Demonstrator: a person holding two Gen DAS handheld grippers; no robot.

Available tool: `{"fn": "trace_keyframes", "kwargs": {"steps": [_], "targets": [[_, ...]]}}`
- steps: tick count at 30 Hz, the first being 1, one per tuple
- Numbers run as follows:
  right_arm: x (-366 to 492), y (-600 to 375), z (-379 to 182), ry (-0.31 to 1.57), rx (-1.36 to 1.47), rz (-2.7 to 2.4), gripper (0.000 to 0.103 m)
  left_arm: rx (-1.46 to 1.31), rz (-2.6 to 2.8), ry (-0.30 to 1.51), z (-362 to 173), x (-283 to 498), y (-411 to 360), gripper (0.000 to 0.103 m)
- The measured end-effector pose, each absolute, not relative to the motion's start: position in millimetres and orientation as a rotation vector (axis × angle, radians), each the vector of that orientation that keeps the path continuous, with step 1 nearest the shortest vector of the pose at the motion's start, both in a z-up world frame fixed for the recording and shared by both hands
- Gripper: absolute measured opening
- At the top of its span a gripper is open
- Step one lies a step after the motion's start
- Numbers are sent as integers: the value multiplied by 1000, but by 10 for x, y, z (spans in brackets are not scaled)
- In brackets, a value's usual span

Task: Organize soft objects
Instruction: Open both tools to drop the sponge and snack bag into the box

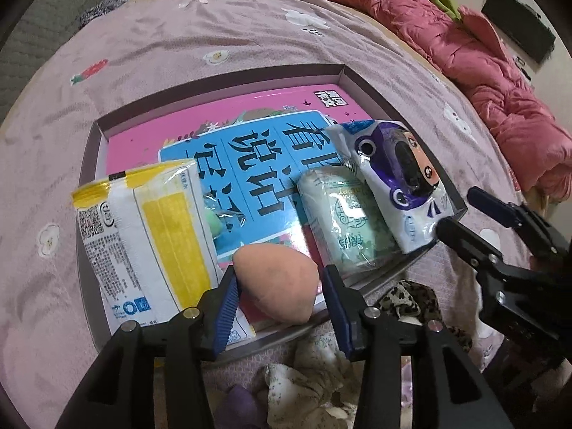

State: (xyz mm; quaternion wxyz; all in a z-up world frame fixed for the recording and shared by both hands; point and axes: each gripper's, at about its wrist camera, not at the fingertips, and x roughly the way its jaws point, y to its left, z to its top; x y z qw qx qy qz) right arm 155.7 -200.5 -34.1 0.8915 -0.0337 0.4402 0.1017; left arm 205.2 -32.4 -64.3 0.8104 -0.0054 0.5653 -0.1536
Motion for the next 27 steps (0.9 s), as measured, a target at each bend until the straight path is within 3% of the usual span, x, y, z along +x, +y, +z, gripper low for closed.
{"fn": "trace_keyframes", "kwargs": {"steps": [8,16,27], "targets": [[1431,-2035,-179,884,-21,223,71,1,-341,1211,-625,2040,-327,48],[1365,-2053,-56,864,0,219,73,-44,-365,1205,-576,2038,-325,61],[1311,-1981,110,818,-21,228,73,-91,-353,1151,-397,1933,-264,62]]}}
